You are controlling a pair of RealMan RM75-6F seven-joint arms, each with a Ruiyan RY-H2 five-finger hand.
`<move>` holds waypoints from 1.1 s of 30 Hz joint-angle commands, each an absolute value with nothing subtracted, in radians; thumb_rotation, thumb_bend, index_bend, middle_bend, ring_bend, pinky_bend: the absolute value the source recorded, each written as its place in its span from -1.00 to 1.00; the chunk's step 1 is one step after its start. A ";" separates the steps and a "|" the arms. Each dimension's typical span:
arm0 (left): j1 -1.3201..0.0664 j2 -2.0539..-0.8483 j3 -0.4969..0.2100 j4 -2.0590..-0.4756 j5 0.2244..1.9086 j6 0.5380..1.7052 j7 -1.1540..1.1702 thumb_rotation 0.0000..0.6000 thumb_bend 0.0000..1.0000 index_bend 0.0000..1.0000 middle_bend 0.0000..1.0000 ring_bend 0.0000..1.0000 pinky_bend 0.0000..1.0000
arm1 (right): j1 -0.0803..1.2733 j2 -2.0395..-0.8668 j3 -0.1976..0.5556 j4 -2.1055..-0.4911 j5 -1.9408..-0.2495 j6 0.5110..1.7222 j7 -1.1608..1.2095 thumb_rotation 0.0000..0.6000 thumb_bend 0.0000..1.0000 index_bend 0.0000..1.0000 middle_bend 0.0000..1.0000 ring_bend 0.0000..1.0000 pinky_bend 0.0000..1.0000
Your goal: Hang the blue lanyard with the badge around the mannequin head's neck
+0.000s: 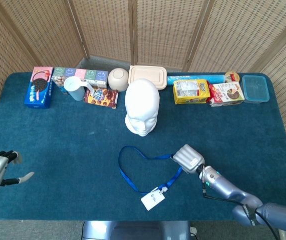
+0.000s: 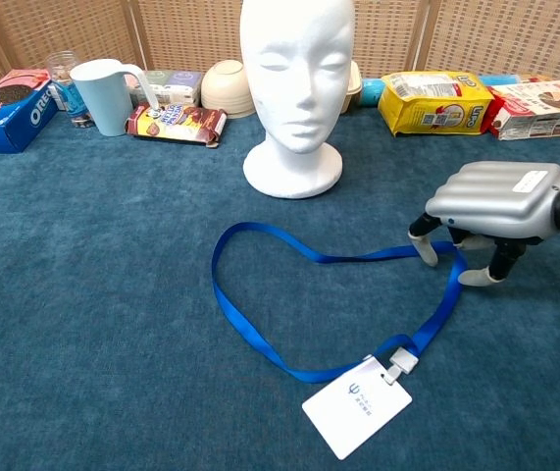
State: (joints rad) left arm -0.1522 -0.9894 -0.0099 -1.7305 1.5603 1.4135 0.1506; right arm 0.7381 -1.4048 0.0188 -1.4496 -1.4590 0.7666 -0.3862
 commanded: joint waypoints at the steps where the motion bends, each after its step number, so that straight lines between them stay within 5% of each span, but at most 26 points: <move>1: -0.153 -0.990 -0.010 -1.731 1.560 1.413 0.150 -0.13 -0.71 0.04 0.12 0.19 0.32 | 0.738 -1.406 0.016 -1.449 -1.457 0.768 -0.389 1.00 -0.27 -0.07 1.00 1.00 1.00; 33: -0.159 -0.990 -0.005 -1.727 1.557 1.401 0.139 -0.12 -0.71 0.00 0.12 0.19 0.35 | 0.744 -1.394 -0.015 -1.448 -1.440 0.778 -0.425 1.00 -0.20 -0.06 1.00 1.00 1.00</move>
State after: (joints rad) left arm -0.1594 -0.9902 -0.0048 -1.7272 1.5570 1.4015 0.1386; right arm 0.7437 -1.3941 -0.0143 -1.4482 -1.4409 0.7782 -0.4234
